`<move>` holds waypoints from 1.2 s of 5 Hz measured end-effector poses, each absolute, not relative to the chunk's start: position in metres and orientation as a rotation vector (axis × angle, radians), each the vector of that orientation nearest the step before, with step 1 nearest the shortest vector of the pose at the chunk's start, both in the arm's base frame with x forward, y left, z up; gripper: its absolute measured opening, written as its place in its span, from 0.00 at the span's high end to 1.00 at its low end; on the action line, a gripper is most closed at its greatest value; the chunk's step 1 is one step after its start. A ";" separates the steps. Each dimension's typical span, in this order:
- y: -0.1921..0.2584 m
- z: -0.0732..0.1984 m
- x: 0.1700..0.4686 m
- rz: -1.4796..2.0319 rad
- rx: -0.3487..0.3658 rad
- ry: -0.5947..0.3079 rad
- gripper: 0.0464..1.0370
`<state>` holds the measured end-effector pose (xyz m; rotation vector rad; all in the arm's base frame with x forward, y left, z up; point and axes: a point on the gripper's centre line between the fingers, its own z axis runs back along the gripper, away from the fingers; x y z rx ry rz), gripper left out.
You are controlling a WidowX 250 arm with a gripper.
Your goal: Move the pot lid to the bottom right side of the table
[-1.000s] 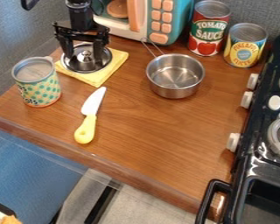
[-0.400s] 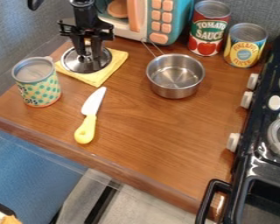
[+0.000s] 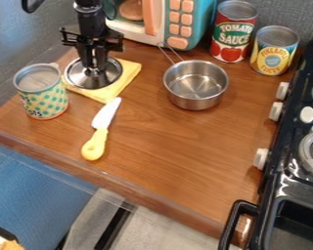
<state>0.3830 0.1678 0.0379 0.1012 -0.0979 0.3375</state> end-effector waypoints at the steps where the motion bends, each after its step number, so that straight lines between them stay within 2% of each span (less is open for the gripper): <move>1: 0.166 0.037 0.382 0.346 0.093 -0.093 0.55; 2: 0.166 0.037 0.380 0.345 0.094 -0.092 0.76; 3: 0.164 0.038 0.378 0.344 0.087 -0.091 0.76; 4: 0.158 0.051 0.377 0.334 0.061 -0.110 0.76; 5: 0.145 0.076 0.378 0.320 0.033 -0.158 0.76; 6: 0.104 0.096 0.374 0.232 0.006 -0.192 0.76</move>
